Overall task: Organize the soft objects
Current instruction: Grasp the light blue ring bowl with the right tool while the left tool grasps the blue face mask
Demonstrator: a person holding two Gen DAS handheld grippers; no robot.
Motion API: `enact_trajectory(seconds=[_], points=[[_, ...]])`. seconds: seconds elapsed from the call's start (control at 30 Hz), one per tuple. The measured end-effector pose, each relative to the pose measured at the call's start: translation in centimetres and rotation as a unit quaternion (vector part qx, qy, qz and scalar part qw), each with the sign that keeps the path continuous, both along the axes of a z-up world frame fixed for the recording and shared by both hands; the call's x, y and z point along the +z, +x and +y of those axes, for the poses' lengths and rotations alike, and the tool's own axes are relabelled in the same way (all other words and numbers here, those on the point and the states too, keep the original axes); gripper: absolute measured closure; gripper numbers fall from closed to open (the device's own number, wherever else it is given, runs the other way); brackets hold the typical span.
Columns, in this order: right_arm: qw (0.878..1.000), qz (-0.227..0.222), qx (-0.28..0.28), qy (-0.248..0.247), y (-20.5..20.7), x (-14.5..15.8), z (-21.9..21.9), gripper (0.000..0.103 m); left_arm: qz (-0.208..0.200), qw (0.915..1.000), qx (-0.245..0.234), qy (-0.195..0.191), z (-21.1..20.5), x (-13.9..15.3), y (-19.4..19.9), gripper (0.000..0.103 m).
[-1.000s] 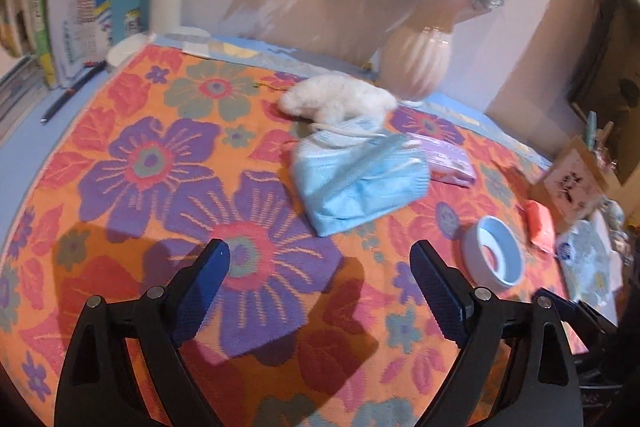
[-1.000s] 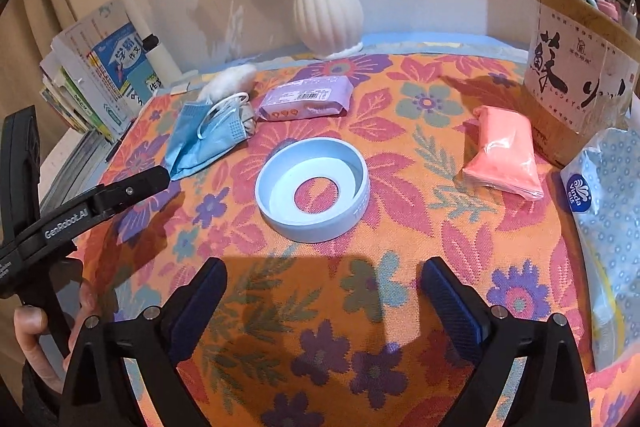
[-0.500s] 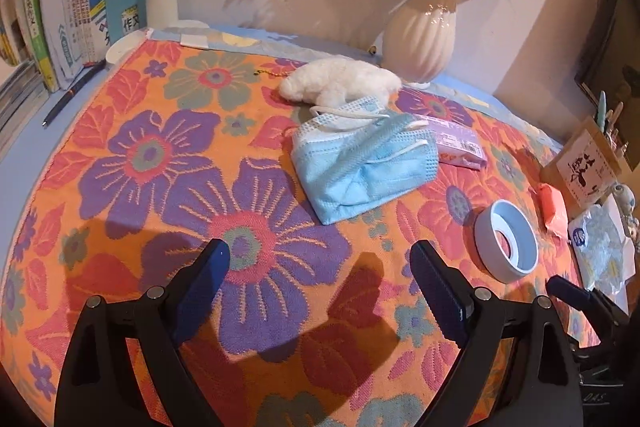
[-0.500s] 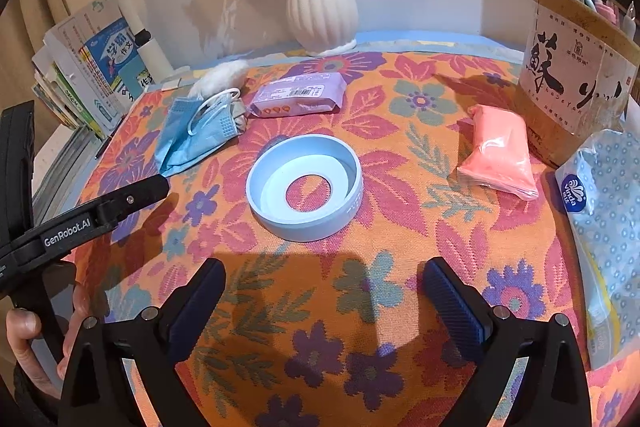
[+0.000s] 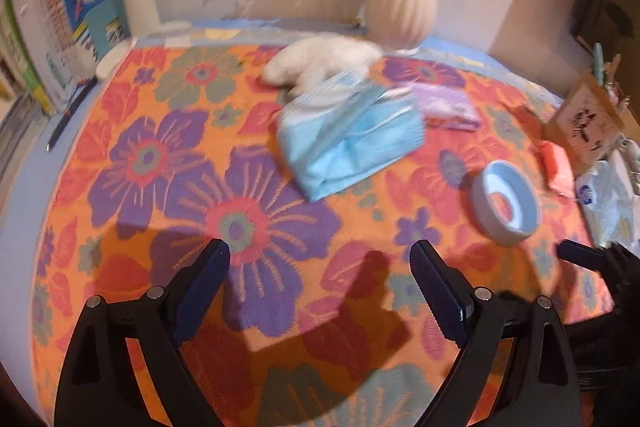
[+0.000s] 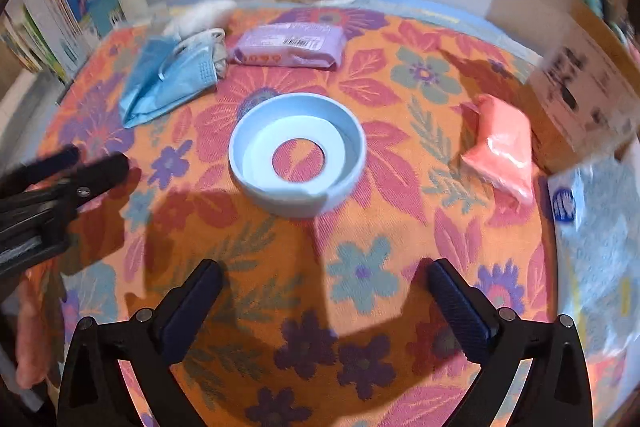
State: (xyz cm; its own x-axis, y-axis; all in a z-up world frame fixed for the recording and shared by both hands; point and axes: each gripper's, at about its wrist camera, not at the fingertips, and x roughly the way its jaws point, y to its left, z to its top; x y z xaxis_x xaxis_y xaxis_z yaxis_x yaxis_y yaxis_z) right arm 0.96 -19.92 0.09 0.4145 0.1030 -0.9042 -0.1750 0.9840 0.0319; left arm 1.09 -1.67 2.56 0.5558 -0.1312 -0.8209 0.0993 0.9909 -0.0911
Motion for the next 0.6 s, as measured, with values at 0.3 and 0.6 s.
enact_trajectory(seconds=[0.3, 0.6], points=[[0.996, -0.091, -0.015, 0.019, 1.7, 0.2, 0.4, 0.018, -0.021, 0.9965, -0.033, 0.074, -2.7, -1.5, 4.6, 0.012], [0.993, -0.114, -0.03, 0.029, 1.2, 0.7, 0.7, 0.038, -0.041, 0.9969, -0.055, 0.039, -2.9, -1.9, 5.3, 0.076]])
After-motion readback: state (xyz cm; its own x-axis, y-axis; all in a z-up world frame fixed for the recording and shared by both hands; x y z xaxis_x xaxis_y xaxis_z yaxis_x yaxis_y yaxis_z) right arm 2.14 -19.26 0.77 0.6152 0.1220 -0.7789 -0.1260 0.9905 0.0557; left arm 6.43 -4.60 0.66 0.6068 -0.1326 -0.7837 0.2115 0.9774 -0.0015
